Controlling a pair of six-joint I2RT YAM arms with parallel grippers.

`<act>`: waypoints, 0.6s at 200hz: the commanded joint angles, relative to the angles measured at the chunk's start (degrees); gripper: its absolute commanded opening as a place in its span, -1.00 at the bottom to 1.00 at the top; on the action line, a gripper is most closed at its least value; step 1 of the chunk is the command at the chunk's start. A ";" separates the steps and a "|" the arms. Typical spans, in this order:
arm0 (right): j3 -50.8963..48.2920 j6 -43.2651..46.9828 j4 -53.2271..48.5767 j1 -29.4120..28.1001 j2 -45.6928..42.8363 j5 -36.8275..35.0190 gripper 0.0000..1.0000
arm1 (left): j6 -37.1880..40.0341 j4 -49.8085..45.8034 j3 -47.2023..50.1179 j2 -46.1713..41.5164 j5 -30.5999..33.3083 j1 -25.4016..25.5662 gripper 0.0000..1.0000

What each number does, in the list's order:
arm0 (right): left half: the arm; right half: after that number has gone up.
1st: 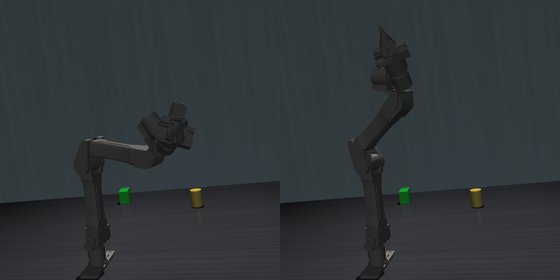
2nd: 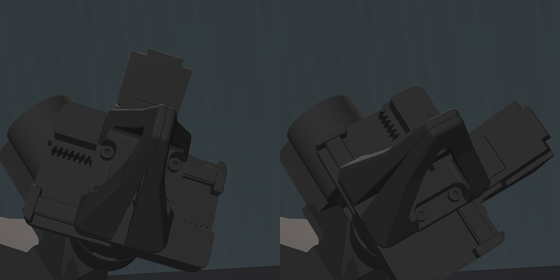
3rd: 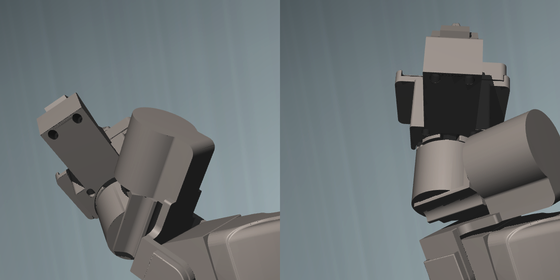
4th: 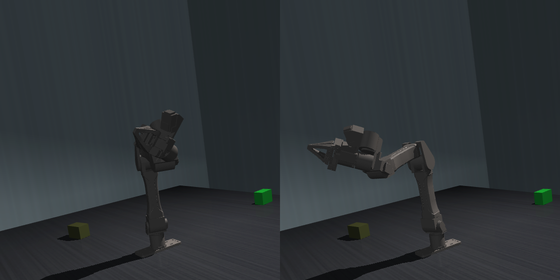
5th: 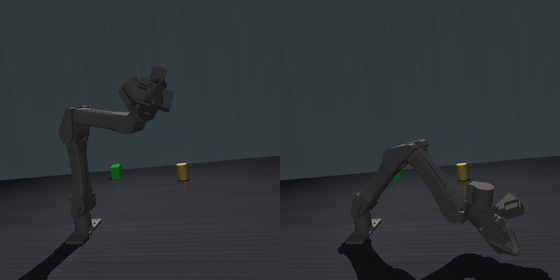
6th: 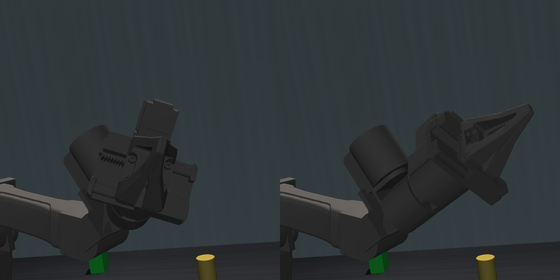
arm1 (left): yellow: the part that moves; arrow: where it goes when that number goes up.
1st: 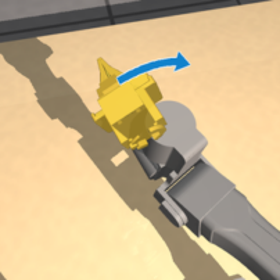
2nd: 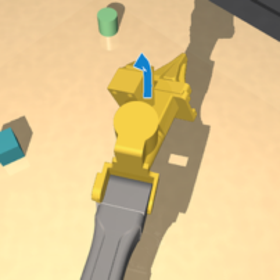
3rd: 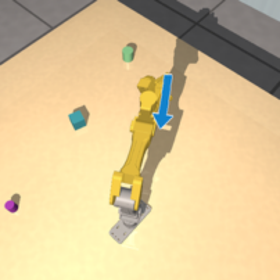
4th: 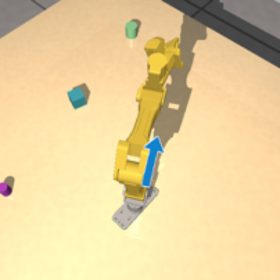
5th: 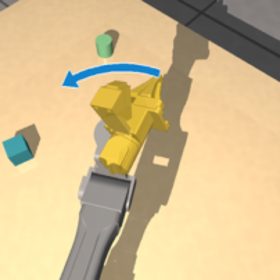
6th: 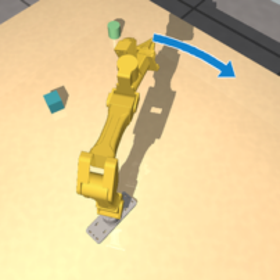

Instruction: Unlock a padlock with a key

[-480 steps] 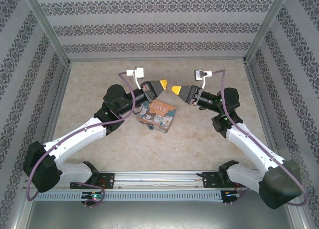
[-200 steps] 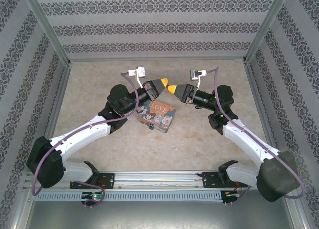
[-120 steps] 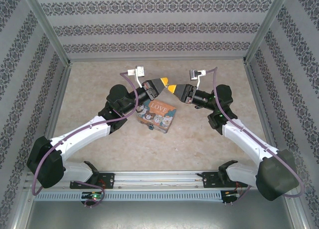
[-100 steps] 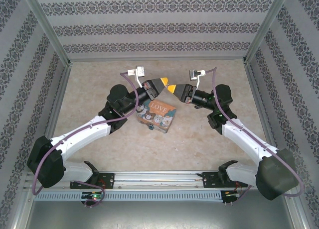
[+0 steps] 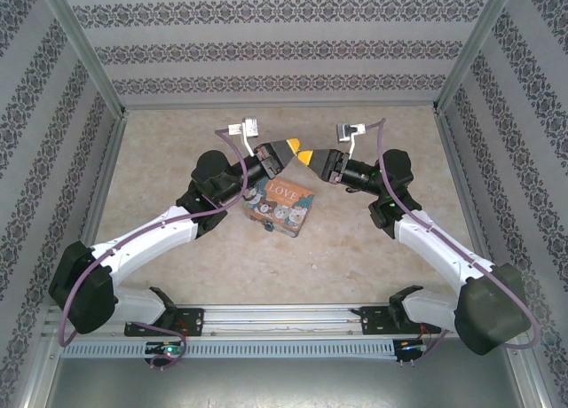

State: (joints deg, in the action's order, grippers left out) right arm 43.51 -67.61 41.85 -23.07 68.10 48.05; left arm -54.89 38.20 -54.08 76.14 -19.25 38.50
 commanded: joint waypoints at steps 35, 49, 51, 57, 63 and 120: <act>2.28 0.55 1.88 -0.94 0.46 -0.42 -0.63 | -0.92 3.73 1.04 -0.14 0.00 -0.62 -1.00; 2.20 0.55 1.74 -0.92 0.55 -0.72 -0.71 | -1.00 3.90 1.12 -0.17 0.00 -0.62 -1.00; 2.13 0.62 1.70 -0.92 0.55 -0.75 -0.72 | -0.96 3.95 1.14 -0.19 -0.02 -0.62 -1.00; 2.11 0.64 1.66 -0.93 0.63 -0.85 -0.75 | -1.00 3.95 1.17 -0.26 -0.03 -0.62 -1.00; 2.02 0.64 1.62 -0.92 0.70 -0.87 -0.78 | -1.00 3.91 1.12 -0.29 0.07 -0.62 -1.00; 1.32 1.30 1.05 -0.75 0.38 -1.80 -1.00 | -1.18 4.33 1.52 -0.63 0.18 -0.60 -1.00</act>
State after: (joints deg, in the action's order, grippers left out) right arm 44.01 -67.55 41.69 -23.51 68.53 47.55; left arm -55.53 39.05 -53.10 76.14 -18.39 38.48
